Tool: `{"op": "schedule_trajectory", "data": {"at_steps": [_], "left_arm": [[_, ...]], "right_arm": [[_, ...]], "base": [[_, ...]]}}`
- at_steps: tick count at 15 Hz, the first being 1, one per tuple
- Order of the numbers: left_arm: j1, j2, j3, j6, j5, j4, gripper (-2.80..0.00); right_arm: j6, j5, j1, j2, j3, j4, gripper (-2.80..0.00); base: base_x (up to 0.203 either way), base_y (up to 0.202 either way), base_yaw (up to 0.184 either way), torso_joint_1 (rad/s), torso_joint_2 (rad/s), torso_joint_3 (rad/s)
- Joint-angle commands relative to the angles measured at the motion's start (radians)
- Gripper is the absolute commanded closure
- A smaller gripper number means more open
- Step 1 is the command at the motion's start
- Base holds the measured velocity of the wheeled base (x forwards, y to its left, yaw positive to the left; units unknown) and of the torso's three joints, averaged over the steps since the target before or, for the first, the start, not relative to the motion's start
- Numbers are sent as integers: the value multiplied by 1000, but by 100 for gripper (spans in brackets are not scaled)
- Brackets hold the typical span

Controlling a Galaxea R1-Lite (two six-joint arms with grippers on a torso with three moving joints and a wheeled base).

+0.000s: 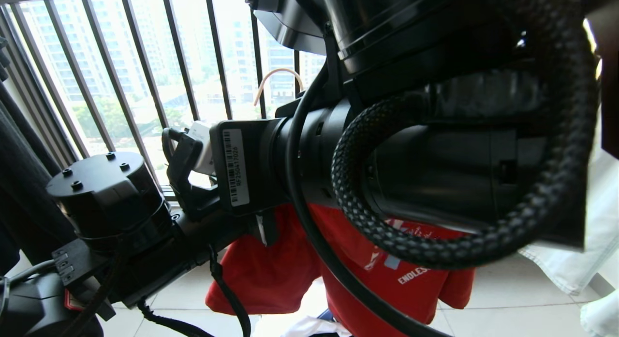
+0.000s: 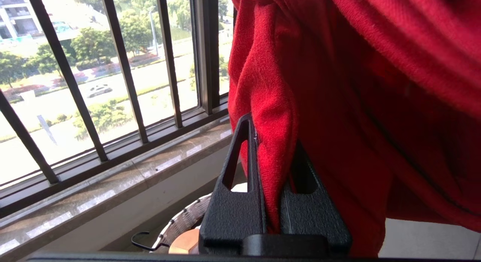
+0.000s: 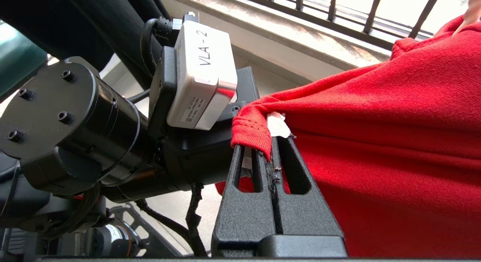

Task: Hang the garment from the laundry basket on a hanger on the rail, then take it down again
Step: Hang the clothes on the clothes rack

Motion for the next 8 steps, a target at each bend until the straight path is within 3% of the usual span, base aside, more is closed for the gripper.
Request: {"op": "schedule_trajectory", "data": {"at_steps": [1, 8], "left_arm": [[0, -4, 14, 1, -2, -7, 0], [2, -36, 50, 13, -25, 3, 0]], "right_arm": [[3, -14, -25, -32, 7, 4, 0], [-1, -51, -219, -122, 8, 3, 0]], "base": [[0, 0, 0, 0, 0, 0], [0, 0, 0, 0, 0, 0]]}}
